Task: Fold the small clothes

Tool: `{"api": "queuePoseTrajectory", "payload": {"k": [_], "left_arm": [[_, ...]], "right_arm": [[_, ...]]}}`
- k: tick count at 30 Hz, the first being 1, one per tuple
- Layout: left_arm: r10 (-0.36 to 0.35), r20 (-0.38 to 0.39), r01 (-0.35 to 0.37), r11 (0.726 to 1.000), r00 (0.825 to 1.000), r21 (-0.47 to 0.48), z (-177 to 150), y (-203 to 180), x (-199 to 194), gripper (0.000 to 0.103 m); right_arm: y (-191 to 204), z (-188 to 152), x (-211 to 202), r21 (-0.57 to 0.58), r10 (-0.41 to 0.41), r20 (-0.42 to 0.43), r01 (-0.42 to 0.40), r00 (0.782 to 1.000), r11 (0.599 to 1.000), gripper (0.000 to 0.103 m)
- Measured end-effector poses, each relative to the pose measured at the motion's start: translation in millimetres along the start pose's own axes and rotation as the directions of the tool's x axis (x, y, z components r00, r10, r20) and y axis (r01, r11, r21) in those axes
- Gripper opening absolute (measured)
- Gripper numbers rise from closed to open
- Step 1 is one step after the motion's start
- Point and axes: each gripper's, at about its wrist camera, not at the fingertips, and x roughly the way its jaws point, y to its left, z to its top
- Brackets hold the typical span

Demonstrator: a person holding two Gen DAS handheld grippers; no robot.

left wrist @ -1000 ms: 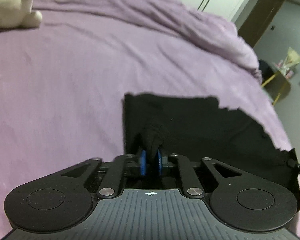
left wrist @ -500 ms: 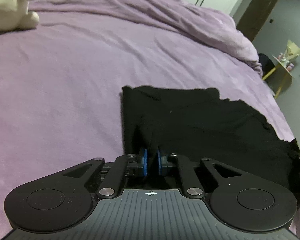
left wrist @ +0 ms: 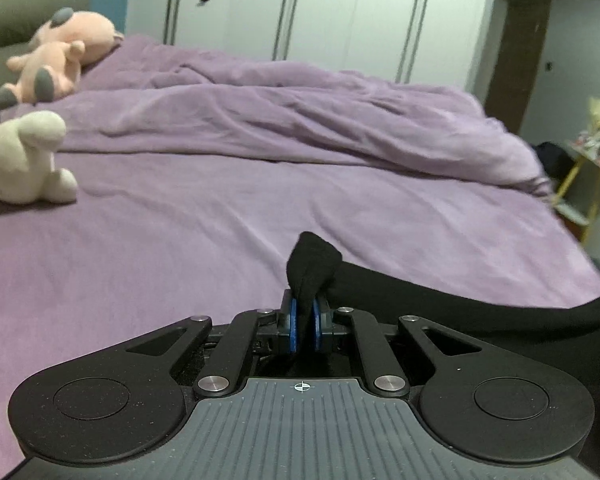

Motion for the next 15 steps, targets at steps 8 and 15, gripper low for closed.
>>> {"api": "queuePoseTrajectory", "payload": {"k": [8, 15], "left_arm": [[0.135, -0.062, -0.134, 0.991, 0.989, 0.025, -29.1, -3.4, 51.4, 0.02], [0.161, 0.053, -0.162, 0.987, 0.985, -0.001, -46.5, -2.2, 16.9, 0.039]], "right_arm": [[0.8, -21.3, 41.9, -0.012, -0.079, -0.082, 0.078, 0.994, 0.997, 0.008], [29.2, -32.8, 2.9, -0.008, 0.058, 0.036, -0.057, 0.998, 0.998, 0.017]]}}
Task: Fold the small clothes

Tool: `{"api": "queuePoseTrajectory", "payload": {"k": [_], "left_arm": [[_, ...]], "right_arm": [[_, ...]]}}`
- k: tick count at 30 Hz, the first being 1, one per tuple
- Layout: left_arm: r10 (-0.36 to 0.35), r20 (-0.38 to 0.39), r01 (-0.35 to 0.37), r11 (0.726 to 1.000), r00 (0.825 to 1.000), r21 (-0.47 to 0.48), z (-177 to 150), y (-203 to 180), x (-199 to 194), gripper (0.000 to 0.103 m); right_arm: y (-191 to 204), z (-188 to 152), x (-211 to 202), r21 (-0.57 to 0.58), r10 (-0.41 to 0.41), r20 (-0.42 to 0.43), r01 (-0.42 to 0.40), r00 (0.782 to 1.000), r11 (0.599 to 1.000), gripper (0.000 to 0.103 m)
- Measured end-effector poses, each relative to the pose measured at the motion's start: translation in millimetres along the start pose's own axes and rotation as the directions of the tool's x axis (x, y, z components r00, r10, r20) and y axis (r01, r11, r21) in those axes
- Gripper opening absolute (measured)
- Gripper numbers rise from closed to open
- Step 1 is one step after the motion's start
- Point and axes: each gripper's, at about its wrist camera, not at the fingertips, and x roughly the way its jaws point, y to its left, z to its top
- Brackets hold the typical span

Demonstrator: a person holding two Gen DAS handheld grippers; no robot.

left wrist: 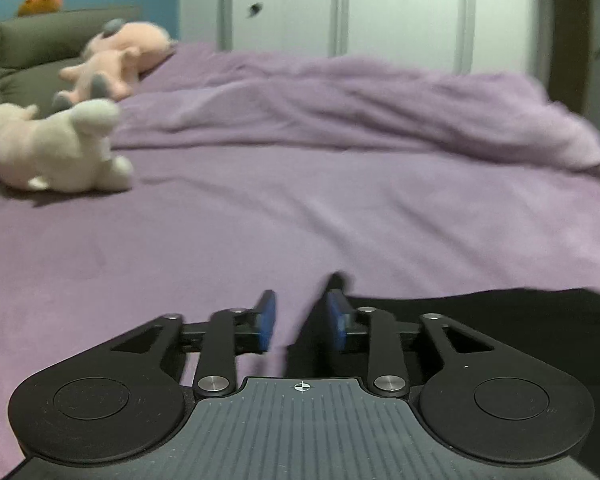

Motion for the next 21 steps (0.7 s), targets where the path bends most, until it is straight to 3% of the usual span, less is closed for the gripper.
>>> {"api": "queuePoseTrajectory", "payload": {"k": [1, 2, 5, 8, 11, 12, 17, 18, 20, 21], "left_arm": [[-0.058, -0.006, 0.058, 0.998, 0.998, 0.003, -0.6, -7.3, -2.6, 0.043], [-0.114, -0.026, 0.114, 0.993, 0.993, 0.014, -1.5, -18.0, -2.5, 0.043], [-0.188, -0.058, 0.19, 0.98, 0.981, 0.051, -6.4, -49.9, 7.2, 0.044], [-0.178, -0.071, 0.181, 0.983, 0.982, 0.039, -8.6, -66.9, 25.7, 0.045], [-0.133, -0.116, 0.137, 0.99, 0.984, 0.022, -11.3, -68.4, 51.0, 0.047], [-0.126, -0.117, 0.129, 0.992, 0.985, 0.019, -15.0, -66.9, 56.3, 0.05], [-0.187, -0.085, 0.183, 0.982, 0.979, -0.05, -23.0, -52.2, 63.3, 0.054], [-0.194, -0.083, 0.189, 0.98, 0.977, -0.059, -22.8, -51.1, 63.7, 0.055], [-0.205, -0.077, 0.199, 0.977, 0.976, -0.075, -24.3, -48.6, 63.5, 0.055], [-0.206, -0.074, 0.201, 0.977, 0.976, -0.076, -24.4, -48.9, 64.3, 0.055]], "right_arm": [[12.4, -4.2, 4.7, -0.002, 0.103, -0.05, -0.103, 0.993, 0.995, 0.016], [27.1, -10.1, 12.3, 0.003, 0.205, -0.106, -0.205, 0.973, 0.979, 0.016], [64.3, -27.5, 34.3, -0.02, 0.327, -0.196, -0.337, 0.925, 0.941, 0.016], [69.3, -32.6, 57.5, -0.039, 0.313, -0.199, -0.327, 0.929, 0.944, 0.015], [37.9, -28.6, 70.7, 0.069, 0.345, -0.168, -0.338, 0.923, 0.939, 0.0], [22.0, -27.9, 75.0, 0.116, 0.361, -0.16, -0.345, 0.919, 0.931, 0.0], [-55.7, -28.9, 78.9, 0.318, 0.332, -0.06, -0.297, 0.941, 0.9, 0.0], [-67.8, -30.0, 76.0, 0.341, 0.275, -0.042, -0.245, 0.961, 0.908, 0.0], [-90.0, -34.2, 73.0, 0.439, 0.237, 0.001, -0.213, 0.972, 0.873, 0.0], [-92.0, -35.6, 72.2, 0.446, 0.201, 0.001, -0.181, 0.98, 0.876, 0.0]]}}
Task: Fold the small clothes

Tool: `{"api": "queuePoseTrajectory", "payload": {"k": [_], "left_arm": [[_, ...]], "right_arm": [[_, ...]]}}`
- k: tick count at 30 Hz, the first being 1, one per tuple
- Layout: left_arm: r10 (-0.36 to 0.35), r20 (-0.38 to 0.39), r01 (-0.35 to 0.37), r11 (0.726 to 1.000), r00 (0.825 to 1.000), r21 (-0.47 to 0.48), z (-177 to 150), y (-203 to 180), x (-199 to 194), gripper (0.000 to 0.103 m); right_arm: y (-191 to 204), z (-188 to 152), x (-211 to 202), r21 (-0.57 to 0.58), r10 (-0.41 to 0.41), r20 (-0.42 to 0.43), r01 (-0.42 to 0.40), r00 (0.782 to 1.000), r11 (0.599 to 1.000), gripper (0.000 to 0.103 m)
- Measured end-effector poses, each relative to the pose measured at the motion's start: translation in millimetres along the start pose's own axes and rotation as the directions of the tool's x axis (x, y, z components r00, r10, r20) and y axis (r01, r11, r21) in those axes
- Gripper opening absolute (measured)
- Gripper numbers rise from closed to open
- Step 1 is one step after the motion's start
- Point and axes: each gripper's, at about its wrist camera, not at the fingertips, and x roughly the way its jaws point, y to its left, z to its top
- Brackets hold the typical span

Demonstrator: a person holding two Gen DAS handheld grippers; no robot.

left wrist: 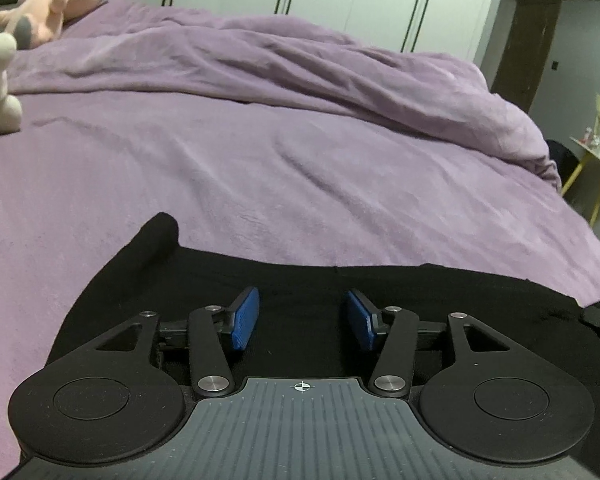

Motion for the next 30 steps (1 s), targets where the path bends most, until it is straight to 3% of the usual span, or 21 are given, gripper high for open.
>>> {"api": "queuePoseTrajectory", "payload": {"k": [5, 6, 9, 11, 13, 14, 18, 26, 28, 30], "left_arm": [[-0.001, -0.003, 0.001, 1.0, 1.0, 0.007, 0.3, -2.2, 1.6, 0.057], [0.002, -0.004, -0.002, 1.0, 1.0, 0.012, 0.5, -3.1, 0.9, 0.057], [0.004, -0.005, -0.004, 1.0, 1.0, 0.011, 0.0, -2.9, -0.1, 0.057], [0.012, -0.008, -0.012, 1.0, 1.0, 0.023, -0.1, -4.8, -0.3, 0.057], [0.028, -0.012, -0.028, 0.999, 1.0, 0.043, -0.4, -7.6, -1.2, 0.057], [0.037, -0.014, -0.036, 0.998, 0.999, 0.054, -0.5, -9.1, -2.4, 0.057], [0.082, -0.017, -0.08, 0.992, 0.997, 0.1, -1.8, -11.4, -10.8, 0.058], [0.146, -0.007, -0.142, 0.969, 0.989, 0.204, -11.1, -3.5, -36.2, 0.06], [0.178, 0.011, -0.175, 0.952, 0.984, 0.252, -17.0, 1.7, -46.7, 0.06], [0.205, 0.029, -0.205, 0.946, 0.978, 0.251, -22.1, 13.3, -61.2, 0.063]], "right_arm": [[41.4, -9.1, -1.2, -0.164, -0.134, 0.015, 0.134, 0.991, 0.977, 0.001], [51.1, -14.2, -7.7, -0.19, -0.116, 0.007, 0.115, 0.993, 0.975, 0.005], [57.5, -31.2, -34.1, -0.176, 0.065, -0.061, -0.075, 0.996, 0.981, 0.013], [48.1, -45.4, -46.3, -0.196, 0.066, -0.076, -0.08, 0.995, 0.977, 0.016], [23.2, -47.6, -55.6, -0.135, 0.067, -0.063, -0.075, 0.996, 0.988, 0.0], [6.6, -41.7, -61.8, -0.034, 0.074, -0.034, -0.075, 0.997, 0.997, 0.0], [-21.4, -32.2, -78.3, 0.048, -0.003, 0.034, 0.001, 0.999, 0.999, 0.0], [0.1, -31.6, -88.3, -0.064, -0.13, 0.041, 0.132, 0.991, 0.989, 0.0], [11.6, -36.3, -94.8, -0.138, -0.221, 0.046, 0.225, 0.974, 0.964, 0.0], [32.1, -41.5, -105.2, -0.284, -0.336, 0.07, 0.342, 0.939, 0.896, 0.0]]}}
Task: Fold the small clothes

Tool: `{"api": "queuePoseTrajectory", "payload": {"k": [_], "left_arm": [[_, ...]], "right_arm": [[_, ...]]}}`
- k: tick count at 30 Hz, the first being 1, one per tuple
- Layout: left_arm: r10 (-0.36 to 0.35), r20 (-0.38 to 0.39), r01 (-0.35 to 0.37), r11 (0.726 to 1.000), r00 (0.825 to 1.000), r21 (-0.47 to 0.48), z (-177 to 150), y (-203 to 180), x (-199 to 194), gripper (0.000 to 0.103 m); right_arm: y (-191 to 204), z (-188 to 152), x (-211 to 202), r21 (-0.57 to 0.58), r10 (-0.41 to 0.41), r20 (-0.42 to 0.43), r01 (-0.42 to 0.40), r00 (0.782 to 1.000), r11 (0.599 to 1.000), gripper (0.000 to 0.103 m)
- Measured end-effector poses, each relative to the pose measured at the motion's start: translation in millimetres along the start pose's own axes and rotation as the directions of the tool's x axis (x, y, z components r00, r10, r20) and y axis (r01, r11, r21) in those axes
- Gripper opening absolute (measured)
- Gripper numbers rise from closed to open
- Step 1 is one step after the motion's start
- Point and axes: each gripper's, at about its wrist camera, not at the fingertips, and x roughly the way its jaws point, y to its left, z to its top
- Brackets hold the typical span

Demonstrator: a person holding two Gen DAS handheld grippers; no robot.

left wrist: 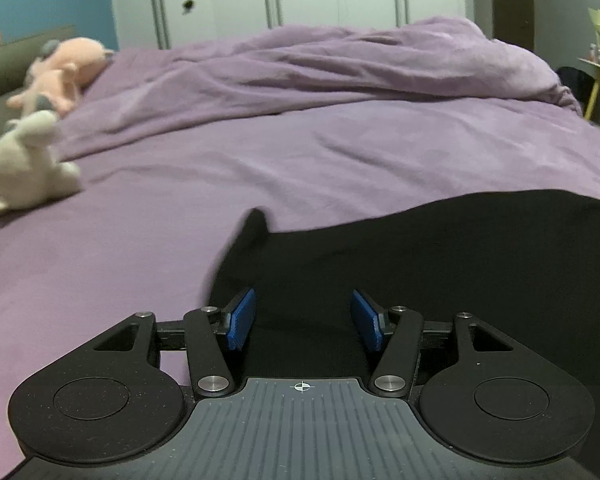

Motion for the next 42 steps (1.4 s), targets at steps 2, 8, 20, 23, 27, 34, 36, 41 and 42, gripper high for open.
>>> {"api": "queuePoseTrajectory", "payload": {"k": [2, 8, 20, 23, 27, 34, 36, 41, 42], "left_arm": [[0.048, -0.004, -0.049, 0.998, 0.999, -0.037, -11.0, 19.7, -12.4, 0.068], [0.062, -0.108, -0.081, 0.979, 0.992, -0.187, -39.8, 79.0, -55.3, 0.068], [-0.455, -0.122, 0.319, 0.767, 0.882, -0.557, -84.0, 118.3, -95.6, 0.068], [-0.446, -0.083, 0.319, 0.748, 0.891, -0.582, -70.0, 116.2, -82.0, 0.067], [-0.471, -0.072, 0.306, 0.673, 0.879, -0.674, -63.2, 112.9, -51.3, 0.042], [-0.476, -0.021, 0.278, 0.549, 0.879, -0.788, -73.2, 123.9, -27.2, 0.016], [-0.472, -0.026, 0.279, 0.563, 0.881, -0.778, -72.6, 123.5, -27.4, 0.016], [-0.442, -0.056, 0.258, 0.616, 0.895, -0.745, -62.5, 115.6, -28.7, 0.016], [-0.436, -0.063, 0.252, 0.626, 0.898, -0.738, -61.7, 115.7, -31.2, 0.016]], "right_arm": [[14.8, -1.6, -19.4, -0.132, -0.119, 0.023, 0.121, 0.993, 0.984, 0.014], [31.2, -9.8, -77.3, -0.123, 0.111, 0.057, -0.103, 0.992, 0.987, 0.019], [147.1, -56.9, -62.6, -0.169, 0.354, -0.152, -0.377, 0.923, 0.911, 0.019], [167.9, -66.9, -62.5, -0.231, 0.333, -0.142, -0.358, 0.932, 0.905, 0.018], [190.7, -75.9, -59.1, -0.274, 0.318, -0.118, -0.338, 0.941, 0.9, 0.014], [214.9, -96.4, -41.9, -0.347, 0.273, -0.145, -0.308, 0.951, 0.886, 0.012], [215.0, -88.0, -46.8, -0.321, 0.279, -0.146, -0.313, 0.949, 0.894, 0.01], [214.3, -98.8, -44.7, -0.307, 0.289, -0.168, -0.328, 0.943, 0.893, 0.011], [215.5, -99.0, -44.9, -0.336, 0.287, -0.172, -0.33, 0.942, 0.882, 0.011]]}}
